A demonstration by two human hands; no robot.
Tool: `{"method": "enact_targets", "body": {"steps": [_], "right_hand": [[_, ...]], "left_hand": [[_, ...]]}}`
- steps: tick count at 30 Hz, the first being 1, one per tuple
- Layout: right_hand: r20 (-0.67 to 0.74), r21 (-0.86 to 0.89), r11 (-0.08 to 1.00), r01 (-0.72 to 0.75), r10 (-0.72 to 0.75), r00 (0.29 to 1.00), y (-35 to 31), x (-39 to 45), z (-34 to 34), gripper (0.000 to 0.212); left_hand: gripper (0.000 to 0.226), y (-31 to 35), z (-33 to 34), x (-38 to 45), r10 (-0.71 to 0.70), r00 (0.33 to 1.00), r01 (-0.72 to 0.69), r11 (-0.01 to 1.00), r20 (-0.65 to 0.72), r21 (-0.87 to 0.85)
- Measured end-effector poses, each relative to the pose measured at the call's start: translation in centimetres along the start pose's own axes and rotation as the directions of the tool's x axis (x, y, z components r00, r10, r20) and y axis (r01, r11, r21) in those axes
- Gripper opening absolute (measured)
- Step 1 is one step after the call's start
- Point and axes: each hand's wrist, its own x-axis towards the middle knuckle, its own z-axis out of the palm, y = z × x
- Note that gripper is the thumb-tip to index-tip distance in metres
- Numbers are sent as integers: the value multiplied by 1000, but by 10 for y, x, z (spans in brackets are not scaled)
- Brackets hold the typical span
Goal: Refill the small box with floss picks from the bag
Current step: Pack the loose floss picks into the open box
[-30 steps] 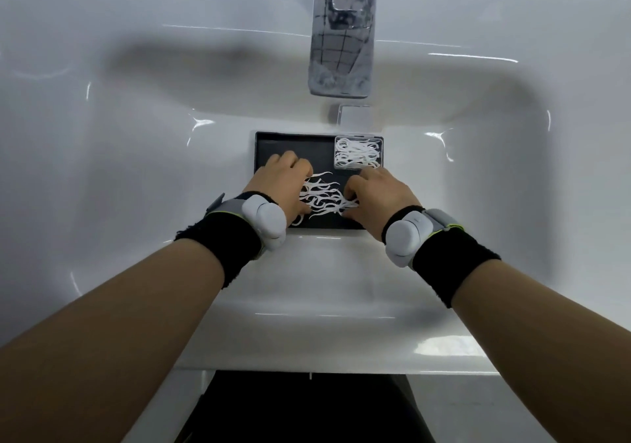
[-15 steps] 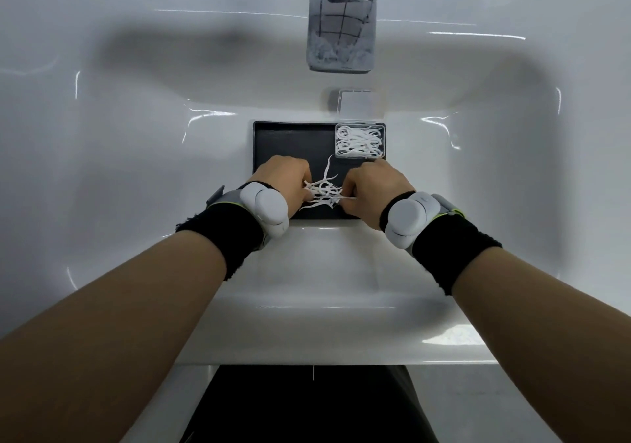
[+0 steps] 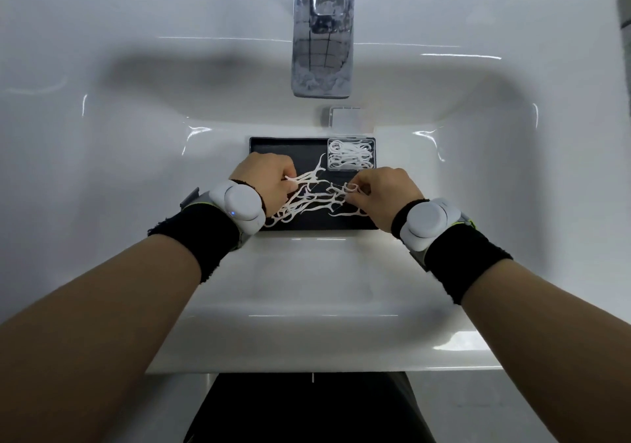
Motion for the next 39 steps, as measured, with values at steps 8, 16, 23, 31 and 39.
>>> {"method": "enact_targets", "body": {"steps": [8,16,23,31,39], "right_hand": [[52,-14,998,69,-68,996,-8,3,-8,24],[60,35,994,102,-104,993,1,6,5,24],[17,92,990,103,-105,994,15,8,1,22],[-143,139,981,138,-118,983,8,30,-30,22],[-2,-63,988,140,-141,990,1,62,-24,25]], "left_hand": [[17,29,-9,15,-16,989,-9,985,-145,-170],[22,65,4,55,121,991,-117,991,-60,69],[22,67,19,66,179,983,-171,970,-31,172],[20,43,5,50,46,979,-78,985,-199,-154],[24,36,13,49,-11,988,-16,985,-155,-171]]}}
